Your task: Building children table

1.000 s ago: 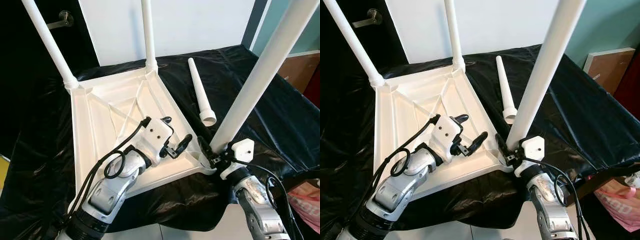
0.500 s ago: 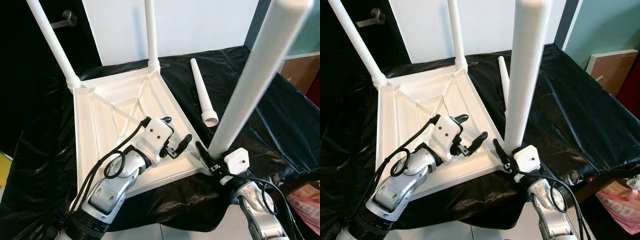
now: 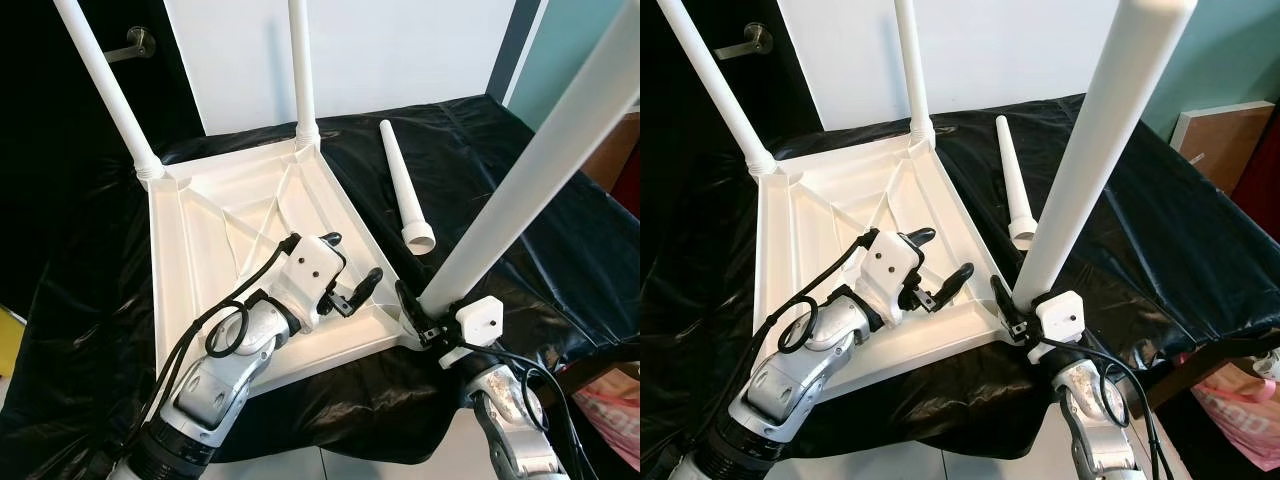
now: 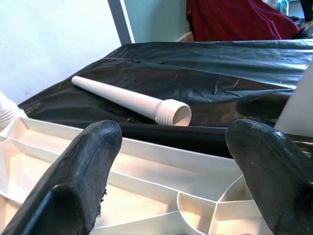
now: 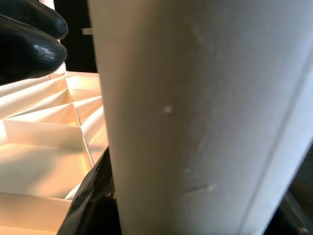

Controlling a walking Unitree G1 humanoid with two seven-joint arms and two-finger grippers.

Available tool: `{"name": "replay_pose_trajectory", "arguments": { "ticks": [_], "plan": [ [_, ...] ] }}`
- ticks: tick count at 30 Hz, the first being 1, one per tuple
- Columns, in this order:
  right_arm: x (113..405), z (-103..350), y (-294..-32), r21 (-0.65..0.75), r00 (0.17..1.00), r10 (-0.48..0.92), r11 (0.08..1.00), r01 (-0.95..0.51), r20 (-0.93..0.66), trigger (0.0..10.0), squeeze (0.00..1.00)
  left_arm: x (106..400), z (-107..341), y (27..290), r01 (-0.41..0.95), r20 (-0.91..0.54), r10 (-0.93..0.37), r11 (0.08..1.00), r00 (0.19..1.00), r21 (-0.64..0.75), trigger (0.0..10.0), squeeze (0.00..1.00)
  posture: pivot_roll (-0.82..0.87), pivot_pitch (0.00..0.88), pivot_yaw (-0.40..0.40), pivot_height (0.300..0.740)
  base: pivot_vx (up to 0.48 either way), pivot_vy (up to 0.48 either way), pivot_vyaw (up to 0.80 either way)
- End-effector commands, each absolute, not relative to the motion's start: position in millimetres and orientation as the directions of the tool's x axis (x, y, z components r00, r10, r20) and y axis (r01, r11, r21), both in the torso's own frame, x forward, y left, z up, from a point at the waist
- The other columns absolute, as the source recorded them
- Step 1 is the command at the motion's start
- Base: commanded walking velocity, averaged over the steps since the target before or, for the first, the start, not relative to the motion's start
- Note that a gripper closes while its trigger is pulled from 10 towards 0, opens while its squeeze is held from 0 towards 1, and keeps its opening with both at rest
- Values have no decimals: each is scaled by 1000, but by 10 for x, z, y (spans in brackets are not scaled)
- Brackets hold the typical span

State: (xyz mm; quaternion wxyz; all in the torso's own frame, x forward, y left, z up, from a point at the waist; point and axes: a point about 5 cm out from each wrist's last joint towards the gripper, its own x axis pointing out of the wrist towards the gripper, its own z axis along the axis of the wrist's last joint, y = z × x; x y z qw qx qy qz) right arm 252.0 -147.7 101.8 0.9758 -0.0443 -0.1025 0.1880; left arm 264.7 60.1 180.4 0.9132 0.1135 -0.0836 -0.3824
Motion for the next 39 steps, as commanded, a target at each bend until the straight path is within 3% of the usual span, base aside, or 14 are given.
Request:
{"name": "replay_pose_trajectory", "arguments": {
  "ticks": [1, 2, 11, 39],
  "plan": [
    [2430, 568, -1536, -46, 937, 336, 939, -341, -96, 10000, 0, 2606, 1801, 569, 749, 33, -786, 600, 618, 281, 10000, 0, -159, 55, 58, 740, 0, 0, 0],
    [2464, 537, -1503, -35, 922, 342, 935, -353, -182, 10000, 0, 2604, 1801, 561, 752, 32, -790, 595, 613, 283, 10000, 0, -162, 53, 59, 740, 0, 0, 0],
    [2474, 518, -1465, 44, 886, 357, 932, -361, -296, 10000, 0, 2590, 1799, 550, 757, 31, -794, 590, 607, 281, 10000, 0, -162, 55, 55, 740, 0, 0, 0],
    [2481, 532, -1502, 140, 821, 342, 939, -313, -456, 10000, 0, 2572, 1793, 558, 754, 30, -789, 596, 613, 277, 10000, 0, -159, 61, 51, 740, 0, 0, 0]
  ]
}}
